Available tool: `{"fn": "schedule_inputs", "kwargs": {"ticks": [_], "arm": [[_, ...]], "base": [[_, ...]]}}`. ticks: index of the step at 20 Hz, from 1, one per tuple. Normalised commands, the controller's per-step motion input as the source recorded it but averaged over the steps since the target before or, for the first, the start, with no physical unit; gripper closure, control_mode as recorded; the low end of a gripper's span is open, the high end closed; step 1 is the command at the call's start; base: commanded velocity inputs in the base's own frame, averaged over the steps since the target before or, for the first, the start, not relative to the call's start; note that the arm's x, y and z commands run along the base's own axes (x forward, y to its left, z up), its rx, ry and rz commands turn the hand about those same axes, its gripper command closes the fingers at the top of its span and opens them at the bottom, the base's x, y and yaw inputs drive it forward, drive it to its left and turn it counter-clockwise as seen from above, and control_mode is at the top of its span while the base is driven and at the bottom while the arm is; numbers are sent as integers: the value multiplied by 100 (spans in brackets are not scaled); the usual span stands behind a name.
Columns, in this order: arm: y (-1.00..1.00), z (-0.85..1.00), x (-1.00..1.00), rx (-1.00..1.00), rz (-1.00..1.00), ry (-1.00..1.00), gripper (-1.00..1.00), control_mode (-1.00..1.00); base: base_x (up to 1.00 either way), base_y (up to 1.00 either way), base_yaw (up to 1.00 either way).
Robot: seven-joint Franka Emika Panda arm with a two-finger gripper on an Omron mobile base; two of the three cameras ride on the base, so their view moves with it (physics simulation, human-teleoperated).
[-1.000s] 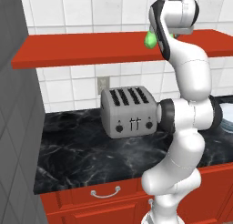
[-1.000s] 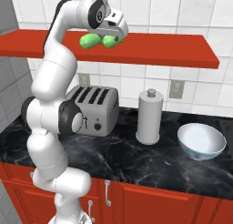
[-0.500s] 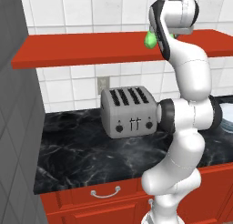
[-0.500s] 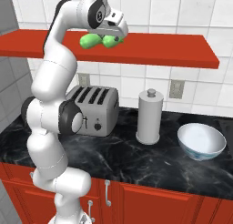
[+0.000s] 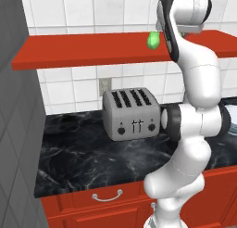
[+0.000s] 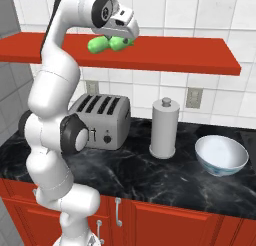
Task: Pick the corns from the cabinet and place them in one bowl. Pick the carrot from the sink and place it in the other bowl.
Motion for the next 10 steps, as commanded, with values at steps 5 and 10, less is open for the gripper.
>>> {"fn": "schedule_inputs", "kwargs": {"ticks": [5,10], "arm": [[3,33,-65,0,0,0,100,-100],[13,8,-78,0,0,0,100,-100]], "base": [[0,0,0],[0,0,0]]}}
